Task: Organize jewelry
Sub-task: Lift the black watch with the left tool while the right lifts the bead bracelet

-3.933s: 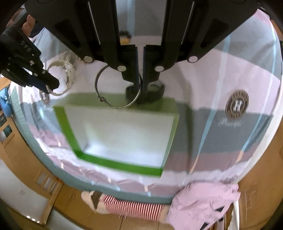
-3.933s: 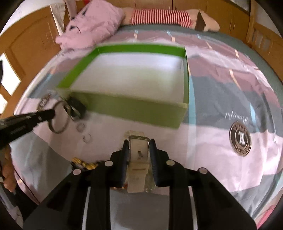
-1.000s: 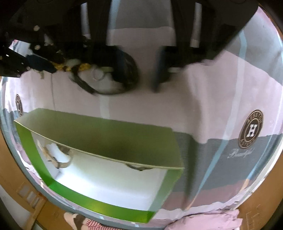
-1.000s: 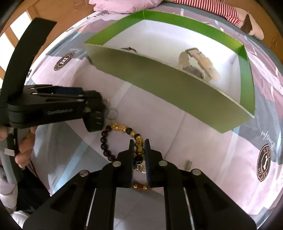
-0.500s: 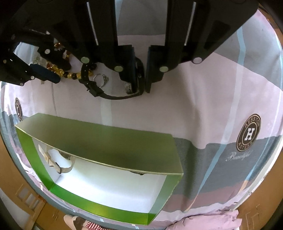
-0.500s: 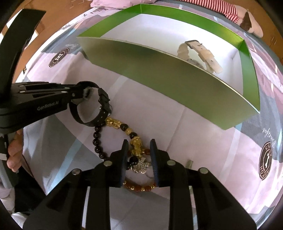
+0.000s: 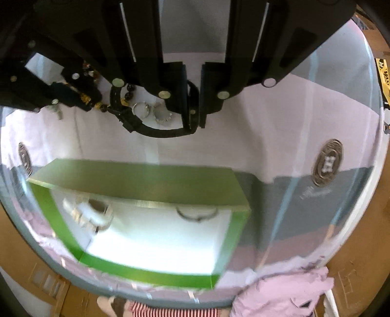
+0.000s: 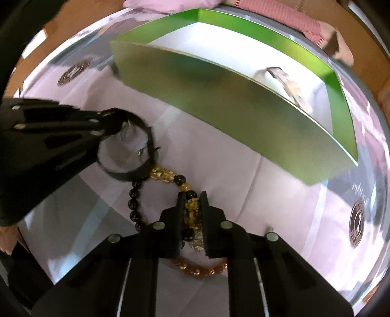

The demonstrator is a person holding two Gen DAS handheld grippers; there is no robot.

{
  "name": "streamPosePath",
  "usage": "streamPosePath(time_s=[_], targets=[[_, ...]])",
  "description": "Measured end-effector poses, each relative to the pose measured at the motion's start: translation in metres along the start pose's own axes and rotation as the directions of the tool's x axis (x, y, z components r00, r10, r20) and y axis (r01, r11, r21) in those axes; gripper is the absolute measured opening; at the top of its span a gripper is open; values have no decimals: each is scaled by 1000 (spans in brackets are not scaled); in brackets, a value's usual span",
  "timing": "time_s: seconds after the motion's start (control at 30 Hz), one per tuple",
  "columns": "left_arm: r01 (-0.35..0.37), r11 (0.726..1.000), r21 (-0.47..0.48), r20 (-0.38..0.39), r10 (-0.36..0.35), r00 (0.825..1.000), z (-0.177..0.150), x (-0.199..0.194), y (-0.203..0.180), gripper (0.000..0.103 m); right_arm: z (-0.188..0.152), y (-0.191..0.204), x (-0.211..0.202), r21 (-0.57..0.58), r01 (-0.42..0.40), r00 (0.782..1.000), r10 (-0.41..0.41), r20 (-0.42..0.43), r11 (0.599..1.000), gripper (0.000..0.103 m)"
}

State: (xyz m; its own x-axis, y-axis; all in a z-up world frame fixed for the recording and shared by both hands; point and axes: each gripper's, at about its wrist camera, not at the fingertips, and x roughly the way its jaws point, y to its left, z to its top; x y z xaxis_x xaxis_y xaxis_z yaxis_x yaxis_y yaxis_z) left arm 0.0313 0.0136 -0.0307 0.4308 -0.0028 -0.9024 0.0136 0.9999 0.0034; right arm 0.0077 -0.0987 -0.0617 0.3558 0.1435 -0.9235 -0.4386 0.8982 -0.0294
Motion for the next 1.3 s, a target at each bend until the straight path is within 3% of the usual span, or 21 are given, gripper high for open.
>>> streamPosePath(time_s=[0.17,0.53,1.07,1.3], targets=[[0,1000,-5,75,0,997,5,-30,2,7,-1,0,-11,51,37,999,-37,2,998,12],[15,1000,12,84,-16,996,2,-35,-5,7,15,23,-37,44,80,995,-82,50,996,12],[2,1000,14,84,-3,996,2,-35,-3,7,16,2,-47,98,50,994,-59,94,994,12],[-6,1000,-6,95,6,995,6,-33,5,7,29,-20,-66,110,14,983,-34,181,994,12]])
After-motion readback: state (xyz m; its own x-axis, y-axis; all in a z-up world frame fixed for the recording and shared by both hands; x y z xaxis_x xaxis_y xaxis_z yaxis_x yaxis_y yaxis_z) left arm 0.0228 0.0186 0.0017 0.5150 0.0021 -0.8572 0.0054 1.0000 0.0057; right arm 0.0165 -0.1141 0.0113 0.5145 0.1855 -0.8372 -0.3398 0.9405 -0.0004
